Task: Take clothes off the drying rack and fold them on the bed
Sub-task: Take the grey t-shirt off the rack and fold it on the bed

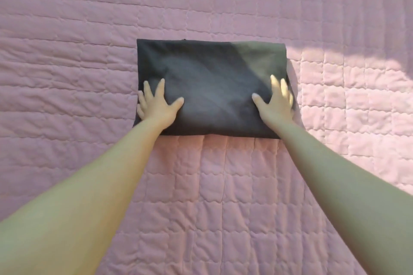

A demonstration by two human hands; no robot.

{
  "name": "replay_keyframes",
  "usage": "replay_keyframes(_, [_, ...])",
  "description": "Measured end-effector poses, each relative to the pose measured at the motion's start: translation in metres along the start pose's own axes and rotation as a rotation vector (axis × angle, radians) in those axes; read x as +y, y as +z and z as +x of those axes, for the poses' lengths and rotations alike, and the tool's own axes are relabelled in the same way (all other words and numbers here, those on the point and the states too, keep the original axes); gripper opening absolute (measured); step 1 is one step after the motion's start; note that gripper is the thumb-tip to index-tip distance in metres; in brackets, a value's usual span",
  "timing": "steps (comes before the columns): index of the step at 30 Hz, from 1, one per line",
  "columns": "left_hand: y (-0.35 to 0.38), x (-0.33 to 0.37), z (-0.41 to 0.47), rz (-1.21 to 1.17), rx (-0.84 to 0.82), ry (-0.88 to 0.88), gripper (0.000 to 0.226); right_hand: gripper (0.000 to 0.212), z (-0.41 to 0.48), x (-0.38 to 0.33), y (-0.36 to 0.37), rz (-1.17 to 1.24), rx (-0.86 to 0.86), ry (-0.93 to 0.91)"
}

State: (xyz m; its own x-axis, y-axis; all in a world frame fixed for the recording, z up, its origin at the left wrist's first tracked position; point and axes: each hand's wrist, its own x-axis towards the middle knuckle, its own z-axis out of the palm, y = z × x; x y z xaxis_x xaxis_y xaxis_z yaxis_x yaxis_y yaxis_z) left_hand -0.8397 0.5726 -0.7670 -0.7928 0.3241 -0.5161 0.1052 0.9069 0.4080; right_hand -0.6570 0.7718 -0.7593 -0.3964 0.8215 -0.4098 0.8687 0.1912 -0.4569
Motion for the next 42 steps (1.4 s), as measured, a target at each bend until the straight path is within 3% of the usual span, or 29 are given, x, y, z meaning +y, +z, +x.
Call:
replay_keyframes(2, [0.010,-0.013,-0.008,0.103,-0.044,-0.051,0.081,0.082,-0.009,0.014,0.012,0.003,-0.035,0.074])
replay_keyframes(4, [0.012,-0.021,-0.009,0.041,-0.011,-0.102,0.089,0.095,-0.013,0.019,0.014,0.033,0.001,0.137])
replay_keyframes(7, [0.004,-0.026,-0.005,-0.132,0.133,-0.150,0.112,0.117,-0.006,0.016,0.006,0.131,0.125,0.307])
replay_keyframes(9, [-0.002,-0.028,0.004,-0.346,0.137,-0.201,0.115,0.120,0.001,0.018,0.001,0.175,0.090,0.387])
replay_keyframes(12, [-0.009,-0.029,0.010,-0.600,0.046,-0.268,0.085,0.090,0.006,0.019,-0.007,0.305,-0.013,0.383])
replay_keyframes(15, [-0.010,-0.035,0.007,-0.589,-0.062,-0.200,0.052,0.063,0.000,0.019,-0.010,0.467,-0.109,0.385])
replay_keyframes(19, [-0.020,-0.052,-0.015,-0.701,-0.284,-0.158,0.049,0.052,-0.034,0.031,-0.026,0.831,-0.521,0.513])
replay_keyframes(23, [-0.024,-0.094,-0.070,-0.660,-0.552,-0.321,0.044,0.047,-0.088,0.063,-0.035,0.698,-0.752,0.648])
replay_keyframes(26, [-0.021,-0.126,-0.104,-0.541,-0.569,-0.364,0.046,0.060,-0.110,0.085,-0.029,0.486,-0.648,0.644])
replay_keyframes(30, [-0.013,-0.124,-0.106,-0.503,-0.199,-0.330,0.053,0.069,-0.116,0.066,-0.015,0.783,-0.374,0.563])
replay_keyframes(34, [0.003,-0.098,-0.093,-0.697,-0.049,-0.360,0.059,0.055,-0.120,0.044,0.008,0.738,-0.237,0.627])
replay_keyframes(38, [0.008,-0.100,-0.104,-1.018,-0.230,-0.513,0.054,0.046,-0.132,0.039,0.012,0.826,-0.261,0.741])
replay_keyframes(42, [-0.005,-0.125,-0.143,-1.344,-0.380,-0.534,0.059,0.044,-0.148,0.041,-0.001,0.964,-0.409,0.670])
